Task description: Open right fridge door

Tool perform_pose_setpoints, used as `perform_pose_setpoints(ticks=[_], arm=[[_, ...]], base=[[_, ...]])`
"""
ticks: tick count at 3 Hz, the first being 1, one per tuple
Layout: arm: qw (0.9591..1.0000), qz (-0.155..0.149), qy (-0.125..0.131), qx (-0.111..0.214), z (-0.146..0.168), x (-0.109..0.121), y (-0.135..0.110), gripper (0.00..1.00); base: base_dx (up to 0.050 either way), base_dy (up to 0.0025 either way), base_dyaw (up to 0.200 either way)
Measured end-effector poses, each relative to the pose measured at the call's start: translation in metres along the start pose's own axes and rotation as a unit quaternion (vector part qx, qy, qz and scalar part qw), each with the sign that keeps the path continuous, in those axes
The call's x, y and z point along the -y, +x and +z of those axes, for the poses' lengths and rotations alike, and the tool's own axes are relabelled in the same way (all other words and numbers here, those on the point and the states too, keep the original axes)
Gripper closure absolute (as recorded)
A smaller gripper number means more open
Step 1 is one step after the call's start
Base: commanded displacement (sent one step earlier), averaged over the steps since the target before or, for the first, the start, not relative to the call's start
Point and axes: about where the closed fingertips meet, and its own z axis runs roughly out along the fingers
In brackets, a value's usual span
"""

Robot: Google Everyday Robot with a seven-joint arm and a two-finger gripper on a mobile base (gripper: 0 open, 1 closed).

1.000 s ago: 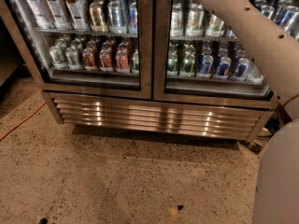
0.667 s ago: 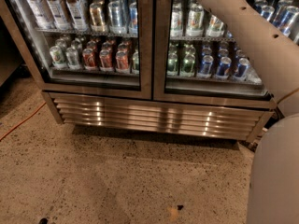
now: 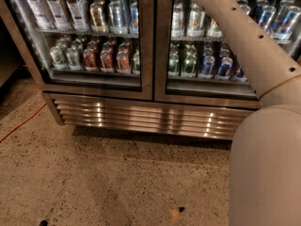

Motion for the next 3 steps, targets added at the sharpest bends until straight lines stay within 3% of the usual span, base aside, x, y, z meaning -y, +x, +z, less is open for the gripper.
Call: perform_pose_setpoints(ticks=[1,3], arm=[[1.0,-0.001,0.003,-0.001,0.006,0.0029,0.0057,0.23],[1.0,-0.005,0.008,-0.002,0.0069,0.0087,0.0083,0.53]], base=[[0.0,0.0,0.0],[0.0,0.0,0.0]])
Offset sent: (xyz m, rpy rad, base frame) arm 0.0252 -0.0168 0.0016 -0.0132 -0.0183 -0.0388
